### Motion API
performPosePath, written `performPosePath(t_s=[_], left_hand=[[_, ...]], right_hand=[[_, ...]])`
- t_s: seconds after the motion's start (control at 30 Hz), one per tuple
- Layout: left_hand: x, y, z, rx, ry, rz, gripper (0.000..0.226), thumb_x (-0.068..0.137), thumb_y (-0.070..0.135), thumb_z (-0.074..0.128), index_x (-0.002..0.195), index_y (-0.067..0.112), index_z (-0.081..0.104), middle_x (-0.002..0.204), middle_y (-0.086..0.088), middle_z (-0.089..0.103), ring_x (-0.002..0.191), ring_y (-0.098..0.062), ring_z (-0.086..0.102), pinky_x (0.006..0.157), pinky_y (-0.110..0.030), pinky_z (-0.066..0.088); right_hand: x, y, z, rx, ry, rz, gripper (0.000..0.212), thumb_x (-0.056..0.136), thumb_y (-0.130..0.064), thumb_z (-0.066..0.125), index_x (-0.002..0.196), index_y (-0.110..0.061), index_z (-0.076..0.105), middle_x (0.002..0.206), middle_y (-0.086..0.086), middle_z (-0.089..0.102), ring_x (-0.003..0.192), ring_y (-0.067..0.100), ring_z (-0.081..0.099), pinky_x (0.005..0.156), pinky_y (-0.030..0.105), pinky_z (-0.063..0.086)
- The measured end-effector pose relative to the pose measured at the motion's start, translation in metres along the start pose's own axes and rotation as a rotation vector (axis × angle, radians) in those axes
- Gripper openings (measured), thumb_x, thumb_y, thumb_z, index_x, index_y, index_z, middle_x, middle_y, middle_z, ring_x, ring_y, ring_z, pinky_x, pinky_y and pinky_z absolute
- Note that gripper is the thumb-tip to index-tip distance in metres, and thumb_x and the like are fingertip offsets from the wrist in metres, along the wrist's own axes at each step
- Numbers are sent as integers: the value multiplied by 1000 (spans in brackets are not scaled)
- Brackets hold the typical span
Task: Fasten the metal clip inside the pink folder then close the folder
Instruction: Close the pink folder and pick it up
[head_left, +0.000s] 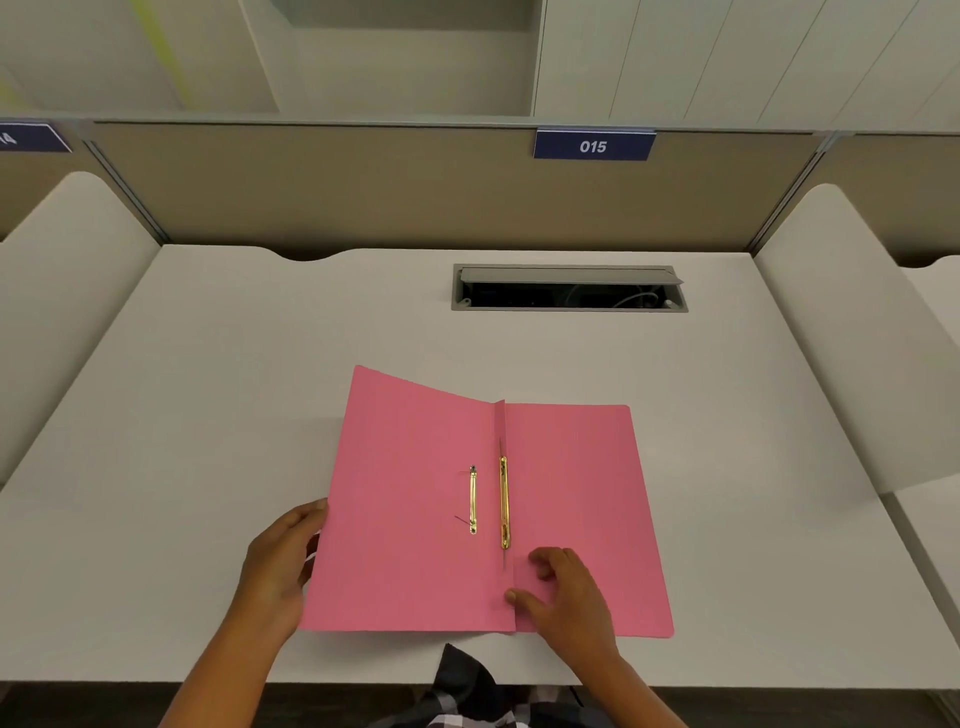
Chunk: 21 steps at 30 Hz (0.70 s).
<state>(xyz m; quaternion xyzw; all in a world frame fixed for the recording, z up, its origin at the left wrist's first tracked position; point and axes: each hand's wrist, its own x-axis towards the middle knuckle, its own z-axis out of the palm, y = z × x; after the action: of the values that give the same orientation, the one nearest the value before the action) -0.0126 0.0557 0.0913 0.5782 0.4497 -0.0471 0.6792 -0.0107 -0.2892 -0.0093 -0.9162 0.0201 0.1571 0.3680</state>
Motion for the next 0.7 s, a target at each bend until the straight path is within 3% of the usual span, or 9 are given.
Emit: performPosePath(t_s=[0.13, 0.3, 0.53, 0.63, 0.7], left_hand=[[-11, 8, 6, -9, -86, 42, 23, 99, 33, 72, 117, 21, 80, 111, -7, 84, 105, -32, 74, 91, -47, 59], [-31, 18, 19, 30, -223, 89, 30, 99, 40, 67, 121, 24, 79, 117, -6, 82, 105, -29, 75, 85, -41, 57], [-61, 33, 47, 229, -445, 195, 40, 87, 57, 67, 120, 37, 78, 121, -3, 80, 109, -24, 77, 93, -44, 58], [-71, 37, 67, 302, -469, 227, 47, 86, 58, 69, 126, 34, 74, 121, 0, 80, 110, -24, 75, 97, -48, 58], [-78, 40, 81, 343, -466, 252, 50, 82, 60, 72, 125, 35, 73, 117, 3, 81, 106, -21, 76, 94, -43, 60]], right_hand=[[2, 6, -9, 183, 77, 63, 30, 90, -39, 81, 114, -30, 66, 100, -14, 68, 90, 8, 67, 76, 17, 56], [7, 15, -31, 340, 204, 190, 7, 99, -32, 71, 106, -34, 70, 99, -14, 74, 91, 7, 69, 84, 26, 60], [9, 35, -68, 459, 308, 274, 6, 101, -33, 69, 100, -39, 71, 99, -15, 74, 93, 5, 68, 75, 16, 48], [11, 45, -80, 488, 337, 283, 9, 101, -33, 68, 100, -42, 70, 101, -15, 74, 95, 6, 68, 79, 20, 51], [13, 51, -84, 505, 343, 287, 8, 101, -34, 68, 102, -41, 70, 103, -14, 74, 96, 8, 68, 86, 27, 55]])
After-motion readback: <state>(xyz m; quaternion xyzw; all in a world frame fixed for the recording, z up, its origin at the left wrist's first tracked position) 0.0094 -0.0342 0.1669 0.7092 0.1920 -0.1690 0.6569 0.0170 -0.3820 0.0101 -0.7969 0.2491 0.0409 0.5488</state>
